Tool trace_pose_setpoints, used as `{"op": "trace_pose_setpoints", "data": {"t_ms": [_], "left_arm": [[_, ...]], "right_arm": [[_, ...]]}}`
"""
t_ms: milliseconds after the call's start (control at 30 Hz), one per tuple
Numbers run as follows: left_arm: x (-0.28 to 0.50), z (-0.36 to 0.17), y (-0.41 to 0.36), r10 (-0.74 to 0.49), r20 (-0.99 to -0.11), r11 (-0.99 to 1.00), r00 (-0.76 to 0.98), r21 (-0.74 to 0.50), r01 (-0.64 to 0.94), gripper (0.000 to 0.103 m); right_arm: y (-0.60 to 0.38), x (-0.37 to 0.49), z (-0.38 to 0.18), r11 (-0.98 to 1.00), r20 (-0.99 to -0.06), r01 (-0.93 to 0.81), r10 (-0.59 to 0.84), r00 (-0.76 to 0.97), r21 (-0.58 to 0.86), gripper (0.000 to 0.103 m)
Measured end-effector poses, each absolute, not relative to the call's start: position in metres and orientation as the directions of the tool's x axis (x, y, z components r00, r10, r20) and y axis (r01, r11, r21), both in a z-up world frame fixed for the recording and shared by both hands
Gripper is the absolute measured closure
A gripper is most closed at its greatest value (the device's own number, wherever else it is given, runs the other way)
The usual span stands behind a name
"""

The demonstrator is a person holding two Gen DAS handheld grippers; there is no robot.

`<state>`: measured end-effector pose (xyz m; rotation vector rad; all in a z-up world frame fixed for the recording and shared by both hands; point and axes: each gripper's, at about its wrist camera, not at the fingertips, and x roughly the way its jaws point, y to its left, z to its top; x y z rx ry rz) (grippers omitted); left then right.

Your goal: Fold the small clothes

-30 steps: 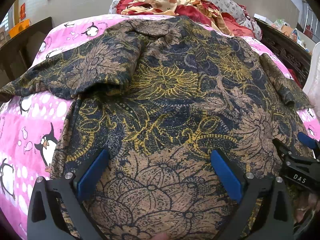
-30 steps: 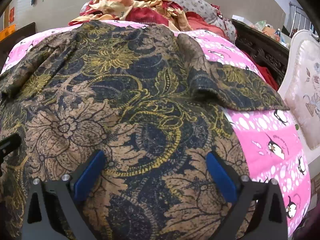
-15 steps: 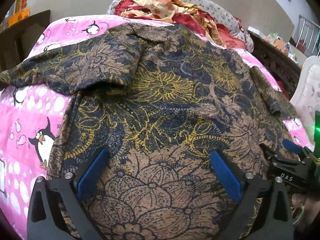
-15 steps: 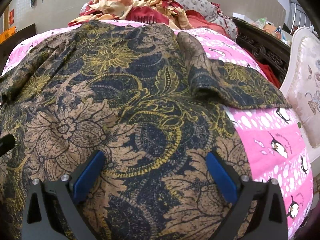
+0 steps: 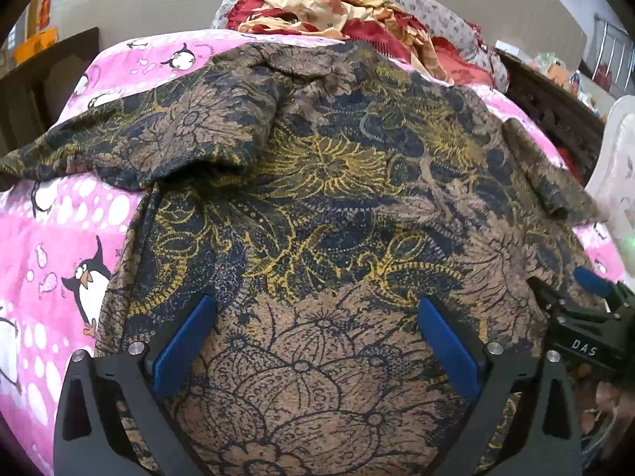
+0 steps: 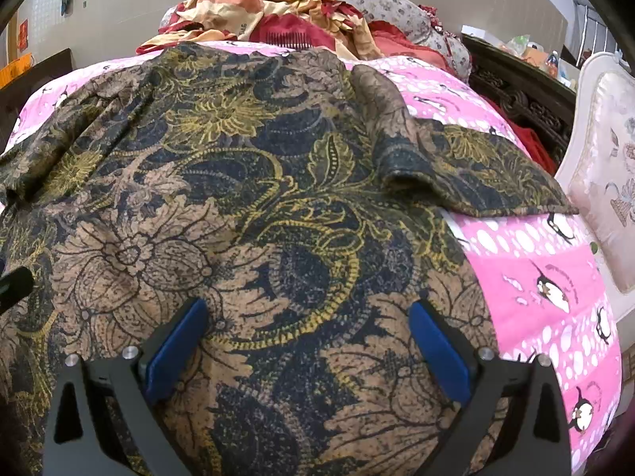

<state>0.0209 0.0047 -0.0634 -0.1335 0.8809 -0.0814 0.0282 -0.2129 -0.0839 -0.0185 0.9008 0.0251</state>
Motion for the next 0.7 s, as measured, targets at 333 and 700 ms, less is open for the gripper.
{"op": "trace_pose_setpoints", "data": {"t_ms": [333, 700], "left_arm": [[0.025, -0.065, -0.005, -0.082, -0.783, 0.996, 0.617, -0.094, 0.013, 0.017], [0.029, -0.067, -0.008, -0.056, -0.796, 0.998, 0.603, -0.063, 0.010, 0.017]], "right_arm": [[-0.215, 0.026, -0.083, 0.999, -0.779, -0.035, 0.029, 0.627, 0.009, 0.000], [-0.217, 0.020, -0.081, 0.998, -0.773, -0.058, 0.058, 0.632, 0.027, 0.000]]}}
